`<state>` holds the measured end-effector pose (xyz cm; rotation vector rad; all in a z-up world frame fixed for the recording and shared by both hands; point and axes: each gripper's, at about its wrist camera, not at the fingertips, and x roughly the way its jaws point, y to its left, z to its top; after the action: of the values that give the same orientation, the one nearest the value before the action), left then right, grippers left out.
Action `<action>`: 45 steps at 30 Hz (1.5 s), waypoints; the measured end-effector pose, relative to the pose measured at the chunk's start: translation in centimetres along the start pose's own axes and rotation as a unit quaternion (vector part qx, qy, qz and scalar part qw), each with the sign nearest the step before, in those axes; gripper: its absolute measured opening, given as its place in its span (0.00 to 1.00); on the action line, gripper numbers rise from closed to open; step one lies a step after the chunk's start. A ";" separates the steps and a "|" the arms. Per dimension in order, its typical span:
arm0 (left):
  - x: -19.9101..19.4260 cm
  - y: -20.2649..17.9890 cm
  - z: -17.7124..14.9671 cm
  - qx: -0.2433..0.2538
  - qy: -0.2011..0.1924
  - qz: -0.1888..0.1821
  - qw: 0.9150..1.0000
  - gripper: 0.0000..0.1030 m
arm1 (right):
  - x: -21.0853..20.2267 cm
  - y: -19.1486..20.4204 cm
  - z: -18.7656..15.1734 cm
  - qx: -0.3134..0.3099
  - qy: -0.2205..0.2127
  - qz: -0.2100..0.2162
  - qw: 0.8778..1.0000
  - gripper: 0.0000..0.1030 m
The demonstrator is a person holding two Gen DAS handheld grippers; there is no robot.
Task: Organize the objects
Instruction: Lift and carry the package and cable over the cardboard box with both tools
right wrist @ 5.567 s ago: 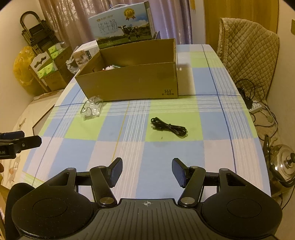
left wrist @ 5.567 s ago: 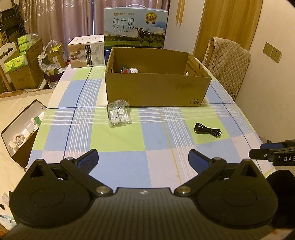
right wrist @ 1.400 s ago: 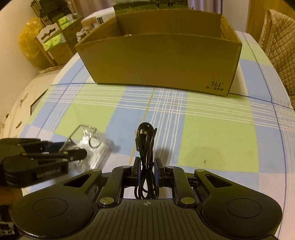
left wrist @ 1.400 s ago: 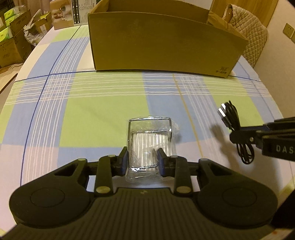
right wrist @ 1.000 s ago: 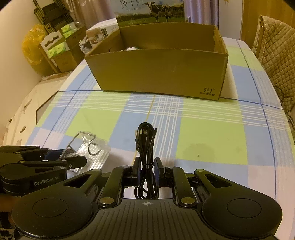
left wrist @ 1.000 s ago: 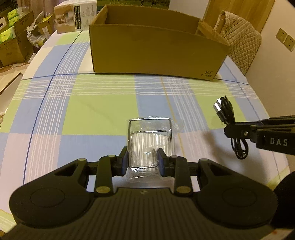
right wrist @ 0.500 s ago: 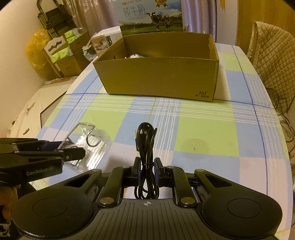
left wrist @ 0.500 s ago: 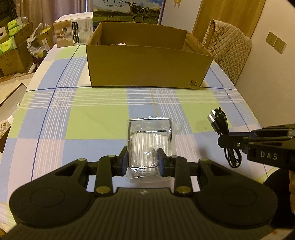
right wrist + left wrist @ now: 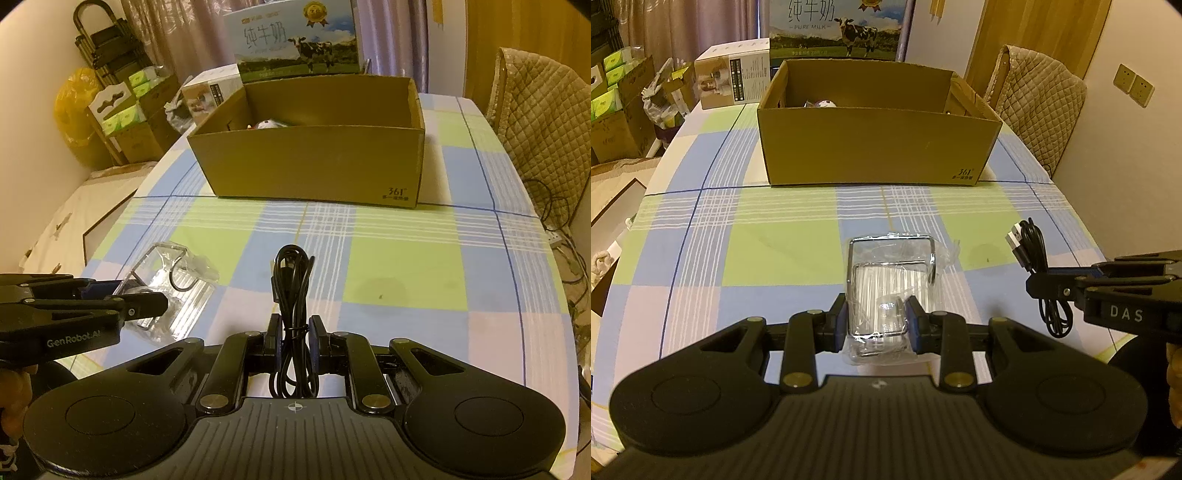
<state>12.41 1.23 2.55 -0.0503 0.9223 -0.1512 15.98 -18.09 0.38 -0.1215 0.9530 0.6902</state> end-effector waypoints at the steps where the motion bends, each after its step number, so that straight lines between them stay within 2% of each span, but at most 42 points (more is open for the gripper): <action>1: -0.1 0.0 0.0 0.001 -0.001 0.000 1.000 0.26 | -0.1 0.0 0.0 0.000 0.000 0.000 1.000 0.11; 12: -0.1 -0.4 0.7 0.008 -0.005 -0.002 1.000 0.26 | -0.8 -0.9 0.4 0.003 -0.008 -0.003 1.000 0.11; 19: -0.2 -0.6 2.7 0.024 -0.015 -0.003 1.000 0.26 | -1.2 -1.6 1.9 -0.011 -0.013 -0.013 1.000 0.11; 25: -0.1 0.1 5.7 0.029 -0.028 -0.005 0.999 0.26 | -1.3 -2.4 4.7 -0.027 -0.021 -0.017 0.999 0.11; 33: 0.3 0.8 11.3 0.044 -0.049 0.005 0.998 0.26 | -1.2 -2.6 9.7 -0.049 -0.035 -0.013 0.998 0.11; 45: 1.9 1.5 17.3 0.061 -0.060 0.007 0.996 0.26 | 0.9 -3.6 14.4 -0.050 -0.024 0.008 0.998 0.11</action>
<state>27.43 2.01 11.35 0.0607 0.7911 -0.1889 28.68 -14.92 7.49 -0.1855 0.8749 0.7538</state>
